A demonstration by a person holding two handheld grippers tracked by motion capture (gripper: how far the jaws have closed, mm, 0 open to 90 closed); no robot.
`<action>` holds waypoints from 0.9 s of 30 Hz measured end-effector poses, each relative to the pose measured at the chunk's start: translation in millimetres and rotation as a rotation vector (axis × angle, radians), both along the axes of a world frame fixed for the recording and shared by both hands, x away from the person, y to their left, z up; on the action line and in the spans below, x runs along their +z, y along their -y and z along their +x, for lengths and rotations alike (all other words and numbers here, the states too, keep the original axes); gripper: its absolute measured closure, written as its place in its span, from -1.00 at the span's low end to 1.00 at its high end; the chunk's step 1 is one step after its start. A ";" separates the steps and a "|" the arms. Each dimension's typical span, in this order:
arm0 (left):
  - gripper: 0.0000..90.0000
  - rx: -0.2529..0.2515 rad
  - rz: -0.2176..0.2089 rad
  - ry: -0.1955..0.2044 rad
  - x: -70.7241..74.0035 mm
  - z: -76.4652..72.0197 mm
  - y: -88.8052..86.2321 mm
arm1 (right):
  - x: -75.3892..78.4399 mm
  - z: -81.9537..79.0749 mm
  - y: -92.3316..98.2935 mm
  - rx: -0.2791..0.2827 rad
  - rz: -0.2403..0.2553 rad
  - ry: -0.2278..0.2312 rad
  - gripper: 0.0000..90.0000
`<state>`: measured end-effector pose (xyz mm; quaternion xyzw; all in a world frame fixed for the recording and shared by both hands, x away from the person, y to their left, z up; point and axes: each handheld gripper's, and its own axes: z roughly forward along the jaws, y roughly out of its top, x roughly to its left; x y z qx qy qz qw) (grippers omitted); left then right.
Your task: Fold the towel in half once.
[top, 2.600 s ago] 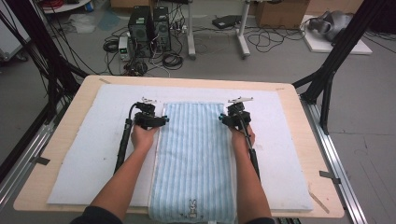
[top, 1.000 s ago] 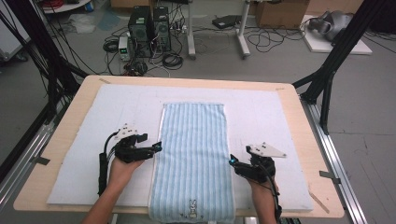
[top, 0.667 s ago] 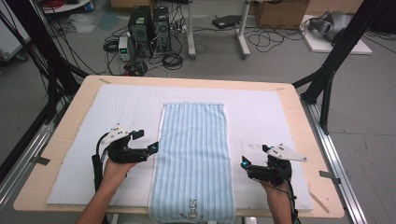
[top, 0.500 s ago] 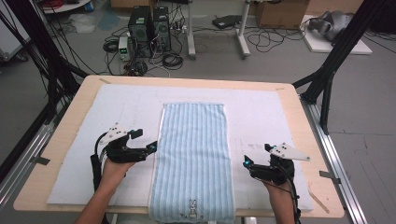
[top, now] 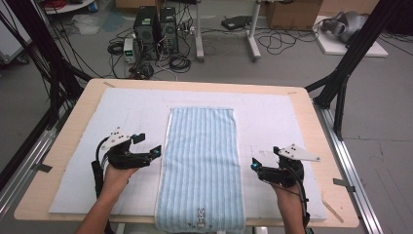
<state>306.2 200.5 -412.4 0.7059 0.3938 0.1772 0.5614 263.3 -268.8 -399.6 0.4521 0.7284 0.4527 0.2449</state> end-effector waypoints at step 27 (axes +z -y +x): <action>-0.67 0.035 0.039 -0.060 23.7 71.4 16.1 | 7.5 59.8 -15.5 0.012 0.003 -0.058 -0.75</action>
